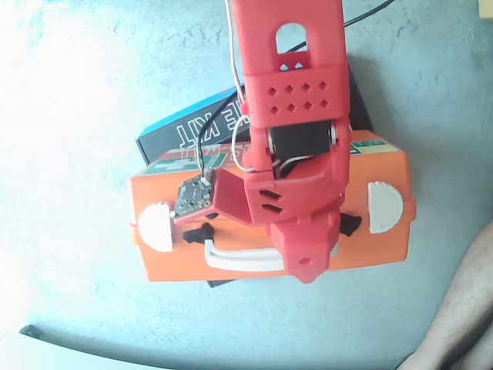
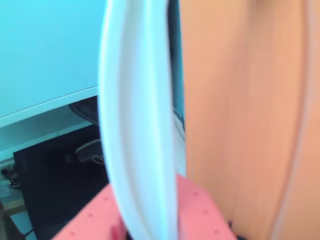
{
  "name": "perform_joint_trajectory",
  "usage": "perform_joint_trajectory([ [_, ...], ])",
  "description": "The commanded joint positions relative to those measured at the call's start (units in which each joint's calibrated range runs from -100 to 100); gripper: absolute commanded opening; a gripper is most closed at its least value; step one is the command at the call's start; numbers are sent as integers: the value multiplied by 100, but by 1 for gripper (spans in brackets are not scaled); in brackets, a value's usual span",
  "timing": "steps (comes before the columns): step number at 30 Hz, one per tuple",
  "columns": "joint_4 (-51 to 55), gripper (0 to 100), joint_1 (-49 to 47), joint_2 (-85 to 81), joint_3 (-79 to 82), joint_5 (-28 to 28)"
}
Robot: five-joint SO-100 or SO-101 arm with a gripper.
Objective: Grab the white handle of the orange box
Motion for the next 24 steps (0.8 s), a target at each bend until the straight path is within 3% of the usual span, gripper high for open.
perform_joint_trajectory([
  [1,267,2,-267,-668,2801,11],
  [11,512,2,-259,-3713,6727,-31],
  [24,3880,2,-205,-6943,8260,-31],
])
